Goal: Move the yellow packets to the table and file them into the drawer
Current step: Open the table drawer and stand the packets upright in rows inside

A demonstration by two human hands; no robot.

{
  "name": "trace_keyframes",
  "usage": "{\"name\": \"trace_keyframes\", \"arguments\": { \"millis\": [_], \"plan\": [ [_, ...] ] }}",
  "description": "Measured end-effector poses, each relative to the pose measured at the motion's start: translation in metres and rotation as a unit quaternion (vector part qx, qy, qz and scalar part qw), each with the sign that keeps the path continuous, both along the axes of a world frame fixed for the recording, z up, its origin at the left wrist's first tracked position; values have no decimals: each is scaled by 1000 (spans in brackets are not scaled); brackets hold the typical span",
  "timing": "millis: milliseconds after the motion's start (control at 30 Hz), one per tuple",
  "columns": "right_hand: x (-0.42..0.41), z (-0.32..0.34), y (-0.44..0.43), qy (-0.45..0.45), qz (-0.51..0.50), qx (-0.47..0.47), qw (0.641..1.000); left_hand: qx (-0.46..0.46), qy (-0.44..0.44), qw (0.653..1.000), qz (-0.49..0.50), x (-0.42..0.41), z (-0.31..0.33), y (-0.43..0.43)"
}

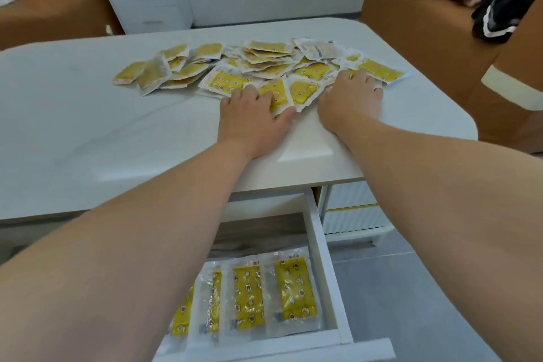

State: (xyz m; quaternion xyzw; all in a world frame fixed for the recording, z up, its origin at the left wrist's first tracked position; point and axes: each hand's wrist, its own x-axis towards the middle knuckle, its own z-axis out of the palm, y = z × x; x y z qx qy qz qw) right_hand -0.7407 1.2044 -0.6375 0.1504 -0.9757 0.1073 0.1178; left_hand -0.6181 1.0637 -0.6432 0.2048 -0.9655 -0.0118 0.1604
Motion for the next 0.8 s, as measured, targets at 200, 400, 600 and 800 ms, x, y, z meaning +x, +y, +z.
{"name": "trace_keyframes", "arguments": {
  "millis": [200, 400, 600, 800],
  "plan": [
    [25, 5, 10, 10, 46, -131, 990, 45, 54, 997, -27, 8, 2, 3],
    [109, 31, 32, 56, 1, -288, 956, 87, 23, 996, -6, 68, 2, 23],
    [196, 19, 35, -71, -39, -448, 890, 162, 15, 986, 23, 115, -8, 4],
    [231, -9, 45, -231, -60, -427, 872, 193, 6, 981, -17, 154, 2, 1]
  ]
}}
